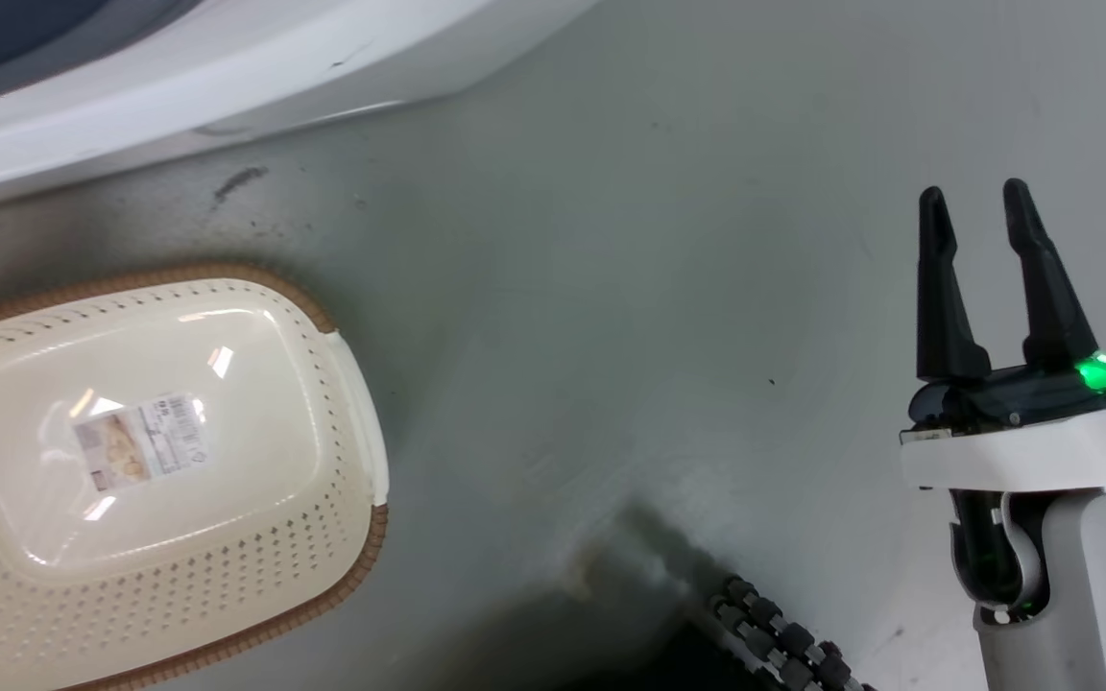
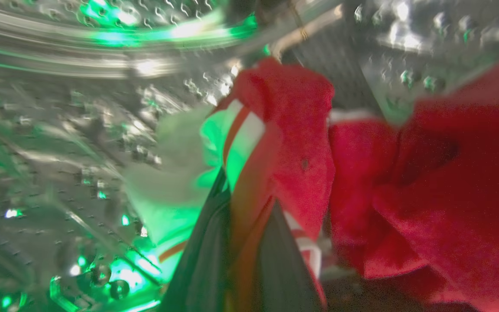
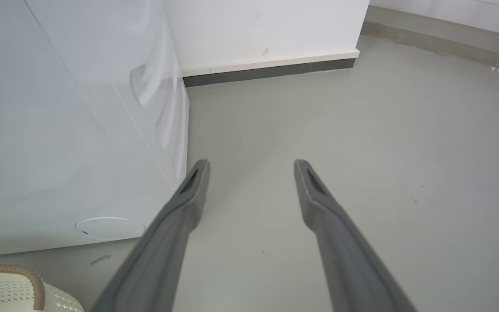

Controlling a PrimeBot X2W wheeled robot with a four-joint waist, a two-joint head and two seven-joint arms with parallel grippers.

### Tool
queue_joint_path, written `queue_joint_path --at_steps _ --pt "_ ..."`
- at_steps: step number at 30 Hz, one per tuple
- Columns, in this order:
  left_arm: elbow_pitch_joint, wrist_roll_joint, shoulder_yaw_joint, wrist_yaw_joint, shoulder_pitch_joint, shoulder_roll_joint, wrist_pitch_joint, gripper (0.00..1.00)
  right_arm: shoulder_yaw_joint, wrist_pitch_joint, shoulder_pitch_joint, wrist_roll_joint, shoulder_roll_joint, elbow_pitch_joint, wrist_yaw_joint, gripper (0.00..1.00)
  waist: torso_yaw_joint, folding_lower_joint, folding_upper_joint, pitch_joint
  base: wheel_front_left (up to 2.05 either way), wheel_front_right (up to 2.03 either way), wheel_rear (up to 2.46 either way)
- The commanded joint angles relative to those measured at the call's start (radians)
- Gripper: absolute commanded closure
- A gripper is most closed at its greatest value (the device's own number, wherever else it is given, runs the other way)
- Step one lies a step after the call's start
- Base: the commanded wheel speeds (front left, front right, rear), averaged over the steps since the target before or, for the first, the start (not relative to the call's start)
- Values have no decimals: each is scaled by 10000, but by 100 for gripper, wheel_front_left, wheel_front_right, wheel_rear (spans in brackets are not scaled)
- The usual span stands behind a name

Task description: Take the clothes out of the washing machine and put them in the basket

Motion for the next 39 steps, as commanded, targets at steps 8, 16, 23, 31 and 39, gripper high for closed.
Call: queue_joint_path --at_steps 8,16,23,31,39 --pt "765 -705 446 431 1842 -947 -3761 100 -418 -17 73 -1036 3 68 -7 0 865 0 0 -1751 0 0 0" --pt "1247 -1425 753 557 3988 -2203 -6946 100 -633 -17 490 -1666 0 246 -7 0 1647 0 0 -3317 0 0 0" --pt "930 -1809 1020 557 5605 -2932 -7934 100 -790 -17 959 -2144 0 392 -7 0 2220 0 0 -4438 0 0 0" --pt "-2489 -1216 2140 823 7921 -3211 -7961 100 -870 -17 1356 -2763 -2 373 -7 0 2826 0 0 -5361 0 0 0" --pt "-4799 -718 2791 812 9910 -3666 -7963 100 -1095 -17 1603 -2956 3 472 -7 0 3324 0 0 -6011 0 0 0"
